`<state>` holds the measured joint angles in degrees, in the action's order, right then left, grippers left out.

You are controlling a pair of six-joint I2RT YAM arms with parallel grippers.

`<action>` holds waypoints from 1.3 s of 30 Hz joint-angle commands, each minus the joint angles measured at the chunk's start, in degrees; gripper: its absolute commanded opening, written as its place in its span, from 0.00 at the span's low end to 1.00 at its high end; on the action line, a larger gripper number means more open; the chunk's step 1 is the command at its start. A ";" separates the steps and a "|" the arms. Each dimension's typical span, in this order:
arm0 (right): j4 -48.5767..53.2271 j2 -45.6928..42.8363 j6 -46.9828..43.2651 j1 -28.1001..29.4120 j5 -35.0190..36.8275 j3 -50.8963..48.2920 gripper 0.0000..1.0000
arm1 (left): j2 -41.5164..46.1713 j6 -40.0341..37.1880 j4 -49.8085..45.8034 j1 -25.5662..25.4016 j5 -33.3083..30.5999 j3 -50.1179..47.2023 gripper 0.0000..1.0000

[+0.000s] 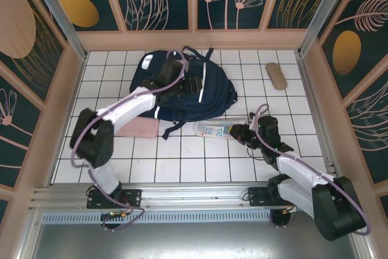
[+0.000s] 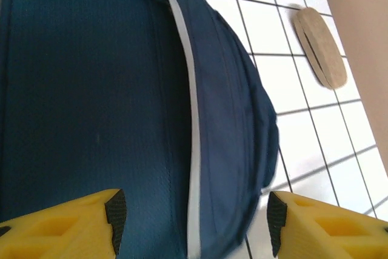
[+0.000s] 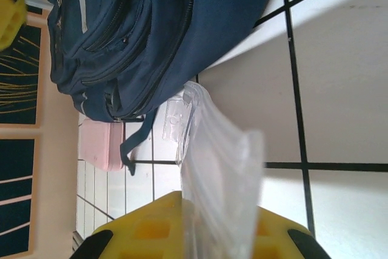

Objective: Pack the student bag

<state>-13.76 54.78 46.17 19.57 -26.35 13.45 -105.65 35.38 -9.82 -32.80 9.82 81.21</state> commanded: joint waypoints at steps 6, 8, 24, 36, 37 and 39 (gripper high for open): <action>10.24 -4.57 -3.02 -0.59 4.56 0.70 0.04 | -17.14 -0.08 -8.38 1.16 8.43 18.13 0.58; 9.81 -4.52 -3.02 -0.63 4.29 0.10 0.03 | -18.81 0.81 -7.26 1.18 9.94 19.39 0.56; 7.44 -4.29 -2.43 -1.18 4.82 -1.13 0.01 | -25.18 3.50 -3.69 0.99 14.42 23.23 0.31; 8.89 -6.68 -1.04 -1.58 6.52 -0.64 0.00 | -28.00 2.47 -5.85 -0.05 13.73 25.96 0.16; 9.24 -6.86 -0.92 -1.64 6.77 -0.54 0.00 | -28.20 2.45 -6.26 -0.06 13.45 26.15 0.12; 11.17 -7.49 -1.09 -1.80 7.61 0.27 0.00 | -28.02 2.15 -7.04 0.19 13.10 26.44 0.03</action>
<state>-6.37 48.29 45.34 18.63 -22.72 13.43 -132.11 37.91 -14.98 -31.75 21.98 105.89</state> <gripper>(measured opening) 0.115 0.054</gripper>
